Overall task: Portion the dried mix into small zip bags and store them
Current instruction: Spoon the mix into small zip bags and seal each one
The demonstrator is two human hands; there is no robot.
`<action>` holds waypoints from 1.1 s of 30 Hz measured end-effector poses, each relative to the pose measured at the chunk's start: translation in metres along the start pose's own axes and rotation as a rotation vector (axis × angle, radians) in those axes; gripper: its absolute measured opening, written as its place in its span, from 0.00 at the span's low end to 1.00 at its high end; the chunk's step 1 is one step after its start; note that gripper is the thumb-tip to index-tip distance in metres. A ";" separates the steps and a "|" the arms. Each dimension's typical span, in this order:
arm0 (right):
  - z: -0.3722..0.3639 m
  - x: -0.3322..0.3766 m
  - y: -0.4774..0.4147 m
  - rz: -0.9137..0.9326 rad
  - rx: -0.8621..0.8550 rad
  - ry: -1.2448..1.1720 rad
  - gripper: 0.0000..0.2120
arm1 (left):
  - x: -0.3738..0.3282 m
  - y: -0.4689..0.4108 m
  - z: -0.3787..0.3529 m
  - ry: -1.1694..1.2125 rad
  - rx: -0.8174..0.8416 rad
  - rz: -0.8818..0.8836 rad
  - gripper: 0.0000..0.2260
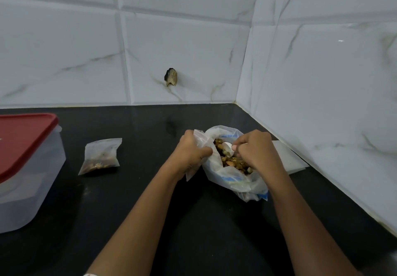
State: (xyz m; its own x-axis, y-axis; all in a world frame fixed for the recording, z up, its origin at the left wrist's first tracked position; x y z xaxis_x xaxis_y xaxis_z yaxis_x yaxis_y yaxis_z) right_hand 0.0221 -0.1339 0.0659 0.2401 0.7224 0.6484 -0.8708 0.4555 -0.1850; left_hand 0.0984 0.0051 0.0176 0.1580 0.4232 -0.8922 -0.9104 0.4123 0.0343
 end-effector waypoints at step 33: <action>0.013 -0.029 -0.005 -0.241 0.011 -1.153 0.05 | -0.024 0.004 0.006 -0.229 -0.128 -0.207 0.27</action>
State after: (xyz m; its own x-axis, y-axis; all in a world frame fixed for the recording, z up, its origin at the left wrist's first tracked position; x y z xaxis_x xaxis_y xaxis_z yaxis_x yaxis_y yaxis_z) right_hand 0.0137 -0.1638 0.0572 -0.1259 -0.2822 0.9511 -0.8608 0.5076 0.0366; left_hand 0.0931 0.0015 0.0420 0.4131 0.5178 -0.7491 -0.8884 0.4098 -0.2067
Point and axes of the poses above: each hand's wrist, its own y-axis away from the middle knuckle, its own z-axis out of the back of the hand, x = y × z, the point moved 7 cm from there along -y, towards the middle knuckle, and after that the axes turned 8 degrees about -y, right-handed, at the moved point
